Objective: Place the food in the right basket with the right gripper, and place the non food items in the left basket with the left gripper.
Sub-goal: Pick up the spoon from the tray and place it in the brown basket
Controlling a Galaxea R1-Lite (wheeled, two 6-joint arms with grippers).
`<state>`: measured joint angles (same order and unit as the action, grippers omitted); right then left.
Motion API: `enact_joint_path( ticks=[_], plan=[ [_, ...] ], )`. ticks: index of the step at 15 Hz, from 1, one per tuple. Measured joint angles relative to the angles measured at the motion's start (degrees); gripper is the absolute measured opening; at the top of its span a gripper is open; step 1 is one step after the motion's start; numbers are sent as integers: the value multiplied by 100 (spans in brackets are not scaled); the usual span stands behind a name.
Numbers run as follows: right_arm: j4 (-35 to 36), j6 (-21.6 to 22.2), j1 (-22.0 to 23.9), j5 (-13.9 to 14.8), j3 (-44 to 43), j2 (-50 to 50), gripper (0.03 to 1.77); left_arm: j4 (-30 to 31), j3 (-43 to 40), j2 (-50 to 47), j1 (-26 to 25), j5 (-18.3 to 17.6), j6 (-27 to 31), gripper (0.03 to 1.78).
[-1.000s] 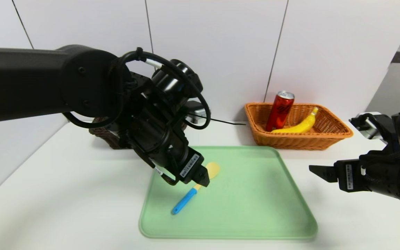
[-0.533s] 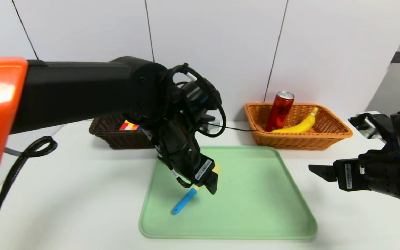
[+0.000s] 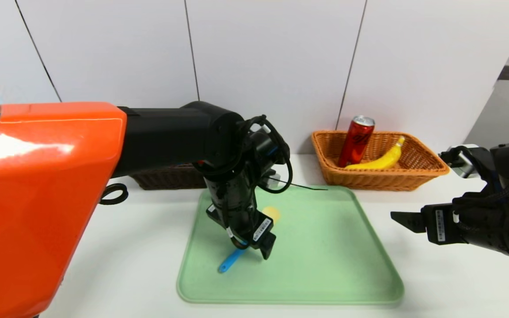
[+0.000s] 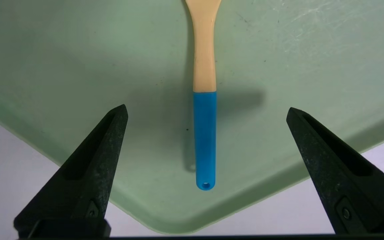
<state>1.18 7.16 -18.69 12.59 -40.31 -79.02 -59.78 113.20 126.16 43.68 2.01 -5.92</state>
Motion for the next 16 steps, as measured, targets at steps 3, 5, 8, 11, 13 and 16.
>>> enact_joint_path(
  ticks=[3,5,8,11,13,16],
  plan=[
    [0,1,0,-2,7,-28,170,0,2,94,1,0,6,169],
    [2,0,0,-2,-6,-55,170,17,6,132,0,7,12,169],
    [0,0,0,-6,-15,-80,170,77,22,179,1,11,17,169],
    [2,4,0,-2,-20,-88,170,152,33,219,9,38,17,169],
    [0,9,0,0,-4,-88,170,160,35,239,9,41,23,169],
    [2,1,0,0,2,-88,170,151,35,256,6,41,20,169]
  ],
)
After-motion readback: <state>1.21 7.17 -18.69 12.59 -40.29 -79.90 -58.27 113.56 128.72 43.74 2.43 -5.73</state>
